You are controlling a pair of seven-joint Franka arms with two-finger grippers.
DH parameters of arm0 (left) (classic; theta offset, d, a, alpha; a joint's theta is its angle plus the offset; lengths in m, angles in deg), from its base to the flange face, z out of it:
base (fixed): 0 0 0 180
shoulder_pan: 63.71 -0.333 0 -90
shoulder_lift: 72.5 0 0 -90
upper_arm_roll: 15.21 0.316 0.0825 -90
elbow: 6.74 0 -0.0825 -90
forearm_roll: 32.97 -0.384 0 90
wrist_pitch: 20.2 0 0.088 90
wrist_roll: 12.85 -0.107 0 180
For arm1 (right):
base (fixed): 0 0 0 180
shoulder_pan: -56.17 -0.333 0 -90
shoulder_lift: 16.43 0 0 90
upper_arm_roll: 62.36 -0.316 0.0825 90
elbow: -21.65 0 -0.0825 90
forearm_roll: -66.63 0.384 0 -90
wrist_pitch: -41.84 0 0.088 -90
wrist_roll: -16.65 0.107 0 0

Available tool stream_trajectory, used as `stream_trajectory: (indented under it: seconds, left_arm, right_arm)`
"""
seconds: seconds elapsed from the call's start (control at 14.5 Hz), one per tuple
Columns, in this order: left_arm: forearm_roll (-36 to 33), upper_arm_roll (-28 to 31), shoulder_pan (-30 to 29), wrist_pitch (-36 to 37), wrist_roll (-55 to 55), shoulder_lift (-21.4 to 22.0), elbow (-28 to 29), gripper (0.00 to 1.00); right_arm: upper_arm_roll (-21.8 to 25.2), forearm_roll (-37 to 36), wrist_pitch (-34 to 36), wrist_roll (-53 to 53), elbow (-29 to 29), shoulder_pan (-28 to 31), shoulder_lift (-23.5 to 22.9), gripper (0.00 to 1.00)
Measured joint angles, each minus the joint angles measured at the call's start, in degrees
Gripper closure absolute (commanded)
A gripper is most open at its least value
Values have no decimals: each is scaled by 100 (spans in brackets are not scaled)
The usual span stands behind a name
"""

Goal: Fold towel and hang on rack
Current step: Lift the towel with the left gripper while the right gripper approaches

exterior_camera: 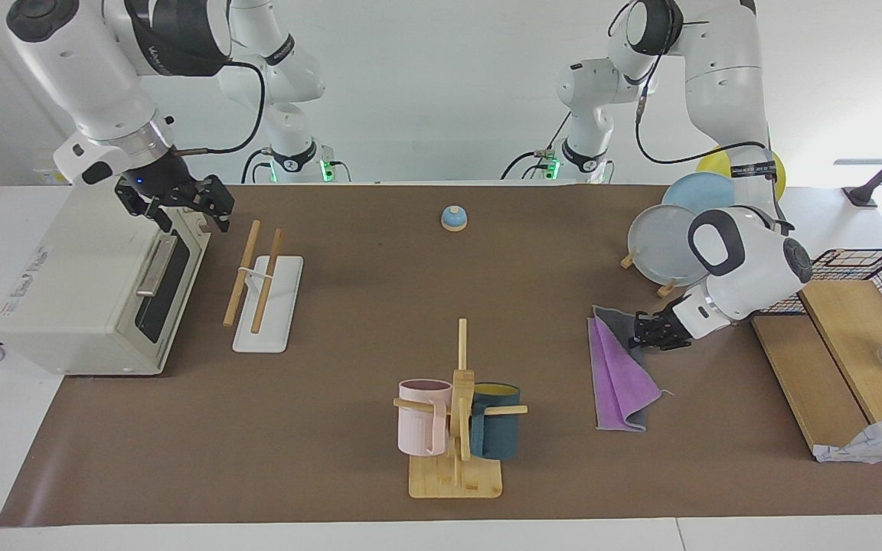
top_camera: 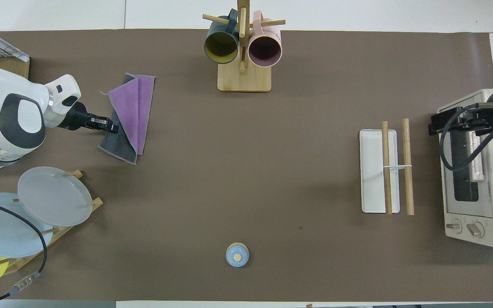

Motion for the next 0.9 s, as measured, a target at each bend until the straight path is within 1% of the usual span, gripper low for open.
stream_trajectory:
  seconds: [0.14, 0.28, 0.41, 0.62, 0.9]
  left_arm:
    - [-2, -11, 34, 403, 815, 124, -305, 100]
    - [-2, -38, 85, 855, 1768, 397, -528, 100]
    - [0, -83, 191, 1228, 3004, 688, -710, 100]
    - [4, -247, 469, 1592, 5167, 1051, -1044, 100]
    - [15, -522, 929, 1683, 8269, 1530, -1152, 100]
  right_arm:
    - [-21, 3, -9, 0, 0, -57, 1, 0]
    - [-24, 21, -36, -11, 9, -130, 1, 0]
    - [-26, 187, -36, 9, 92, -220, 20, 0]
    - [-19, 910, -145, 478, 286, -238, 74, 0]
    - [-22, 1836, -233, 1870, 354, -336, 107, 0]
